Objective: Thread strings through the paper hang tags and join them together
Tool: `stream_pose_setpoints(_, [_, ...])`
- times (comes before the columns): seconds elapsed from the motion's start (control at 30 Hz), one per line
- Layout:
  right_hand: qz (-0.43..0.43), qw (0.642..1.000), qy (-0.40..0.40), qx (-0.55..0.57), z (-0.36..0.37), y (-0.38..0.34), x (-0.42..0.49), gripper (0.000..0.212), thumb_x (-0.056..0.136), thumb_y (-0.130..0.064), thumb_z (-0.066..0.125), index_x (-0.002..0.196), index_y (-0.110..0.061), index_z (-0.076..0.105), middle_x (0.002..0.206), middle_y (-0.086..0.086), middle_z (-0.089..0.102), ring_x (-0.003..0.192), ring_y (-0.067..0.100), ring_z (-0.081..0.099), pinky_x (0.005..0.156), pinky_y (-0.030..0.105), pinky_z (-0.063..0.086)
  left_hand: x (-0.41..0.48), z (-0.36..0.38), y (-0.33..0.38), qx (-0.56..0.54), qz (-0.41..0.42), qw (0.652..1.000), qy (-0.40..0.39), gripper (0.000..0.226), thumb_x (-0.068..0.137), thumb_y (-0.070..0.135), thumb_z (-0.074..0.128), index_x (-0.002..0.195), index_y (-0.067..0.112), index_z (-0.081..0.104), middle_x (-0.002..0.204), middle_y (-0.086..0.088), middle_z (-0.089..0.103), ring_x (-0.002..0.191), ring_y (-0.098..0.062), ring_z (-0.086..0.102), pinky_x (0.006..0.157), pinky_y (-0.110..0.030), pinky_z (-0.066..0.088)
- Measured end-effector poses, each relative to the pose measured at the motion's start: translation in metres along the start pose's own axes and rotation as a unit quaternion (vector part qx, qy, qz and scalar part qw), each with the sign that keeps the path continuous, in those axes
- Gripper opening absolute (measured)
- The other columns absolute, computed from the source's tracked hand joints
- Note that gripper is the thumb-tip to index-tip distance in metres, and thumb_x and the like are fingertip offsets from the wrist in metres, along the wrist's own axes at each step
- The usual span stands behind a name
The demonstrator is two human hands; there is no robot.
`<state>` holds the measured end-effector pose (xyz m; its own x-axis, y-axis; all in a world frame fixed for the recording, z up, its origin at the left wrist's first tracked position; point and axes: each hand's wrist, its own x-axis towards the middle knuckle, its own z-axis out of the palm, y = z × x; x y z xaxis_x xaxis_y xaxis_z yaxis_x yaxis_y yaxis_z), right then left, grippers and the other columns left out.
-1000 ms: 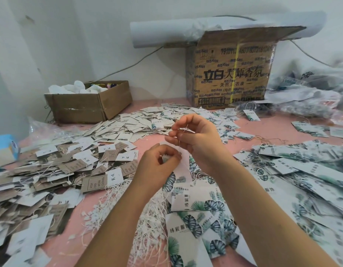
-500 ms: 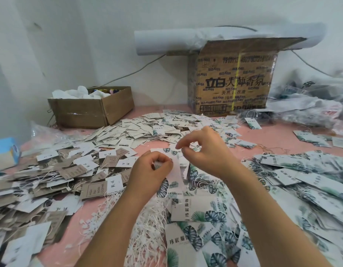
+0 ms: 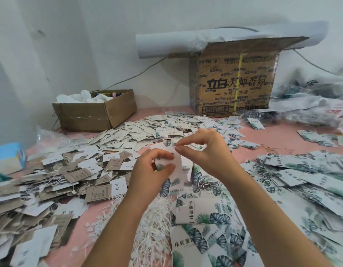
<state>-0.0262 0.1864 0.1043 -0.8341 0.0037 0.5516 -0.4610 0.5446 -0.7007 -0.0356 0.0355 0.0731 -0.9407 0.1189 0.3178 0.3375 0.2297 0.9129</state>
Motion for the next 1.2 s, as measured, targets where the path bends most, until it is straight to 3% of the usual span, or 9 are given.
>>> stream_pose_setpoints(0.07, [0.003, 1.000, 0.015, -0.018, -0.001, 0.000, 0.000, 0.012, 0.076, -0.025, 0.074, 0.079, -0.036, 0.070, 0.067, -0.020, 0.050, 0.094, 0.015, 0.039, 0.078, 0.009, 0.027, -0.001, 0.001, 0.001, -0.008, 0.002, 1.000, -0.007, 0.029, 0.077, 0.003, 0.073, 0.080, 0.030, 0.065, 0.097, 0.005, 0.068, 0.086, -0.022, 0.065, 0.085, -0.049, 0.052])
stream_pose_setpoints(0.17, [0.006, 0.998, 0.015, -0.066, -0.003, 0.000, 0.002, 0.008, 0.079, -0.028, 0.071, 0.084, -0.034, 0.070, 0.079, -0.006, 0.039, 0.092, 0.016, 0.034, 0.073, 0.002, 0.024, -0.001, 0.002, 0.001, -0.028, 0.007, 1.000, -0.011, 0.038, 0.075, -0.001, 0.074, 0.077, 0.035, 0.062, 0.089, 0.006, 0.069, 0.080, -0.022, 0.068, 0.074, -0.047, 0.057])
stream_pose_setpoints(0.3, [-0.004, 0.992, 0.011, -0.124, -0.001, 0.002, 0.004, 0.010, 0.084, -0.024, 0.065, 0.091, -0.021, 0.072, 0.081, -0.013, 0.041, 0.092, 0.012, 0.033, 0.075, -0.001, 0.022, -0.002, 0.005, 0.001, -0.061, 0.020, 0.998, -0.007, 0.046, 0.072, -0.004, 0.075, 0.086, 0.035, 0.056, 0.087, 0.016, 0.065, 0.072, -0.008, 0.068, 0.059, -0.033, 0.059])
stream_pose_setpoints(0.4, [-0.014, 0.992, 0.026, -0.123, 0.000, 0.002, 0.004, 0.007, 0.083, -0.022, 0.067, 0.087, -0.019, 0.073, 0.081, -0.014, 0.048, 0.091, 0.010, 0.035, 0.074, -0.002, 0.022, -0.002, 0.006, 0.002, -0.075, 0.031, 0.997, -0.004, 0.058, 0.071, -0.006, 0.075, 0.092, 0.042, 0.052, 0.096, 0.010, 0.065, 0.072, -0.006, 0.067, 0.057, -0.025, 0.056])
stream_pose_setpoints(0.6, [-0.014, 0.993, 0.043, -0.108, 0.001, 0.001, 0.004, 0.002, 0.079, -0.018, 0.070, 0.077, -0.019, 0.071, 0.079, -0.009, 0.057, 0.089, 0.012, 0.043, 0.071, 0.003, 0.027, -0.002, 0.007, -0.001, -0.062, 0.038, 0.997, -0.009, 0.069, 0.071, -0.006, 0.075, 0.094, 0.053, 0.048, 0.085, 0.010, 0.071, 0.074, -0.008, 0.067, 0.060, -0.028, 0.057])
stream_pose_setpoints(0.87, [-0.053, 0.992, 0.043, -0.102, 0.006, 0.000, 0.002, 0.021, 0.077, -0.012, 0.069, 0.069, -0.029, 0.060, 0.072, -0.008, 0.056, 0.080, 0.010, 0.038, 0.071, 0.004, 0.028, -0.003, 0.011, 0.002, -0.056, 0.037, 0.998, -0.006, 0.074, 0.071, -0.003, 0.076, 0.101, 0.057, 0.046, 0.088, 0.010, 0.072, 0.083, -0.017, 0.066, 0.073, -0.039, 0.058])
stream_pose_setpoints(1.1, [-0.054, 0.991, 0.038, -0.114, 0.006, -0.003, 0.001, 0.009, 0.079, -0.014, 0.068, 0.074, -0.021, 0.066, 0.073, -0.010, 0.054, 0.082, 0.009, 0.039, 0.072, 0.004, 0.028, -0.005, 0.012, 0.004, -0.041, 0.040, 0.998, 0.007, 0.069, 0.070, -0.001, 0.077, 0.099, 0.057, 0.050, 0.088, 0.007, 0.070, 0.080, -0.015, 0.064, 0.072, -0.046, 0.057])
stream_pose_setpoints(1.2, [-0.054, 0.991, 0.023, -0.119, 0.006, -0.005, 0.001, 0.007, 0.079, -0.014, 0.067, 0.075, -0.019, 0.068, 0.074, -0.009, 0.055, 0.085, 0.011, 0.040, 0.073, 0.006, 0.029, -0.004, 0.013, 0.005, -0.043, 0.043, 0.998, 0.009, 0.066, 0.070, 0.002, 0.078, 0.102, 0.053, 0.050, 0.093, 0.001, 0.068, 0.084, -0.023, 0.062, 0.072, -0.050, 0.055])
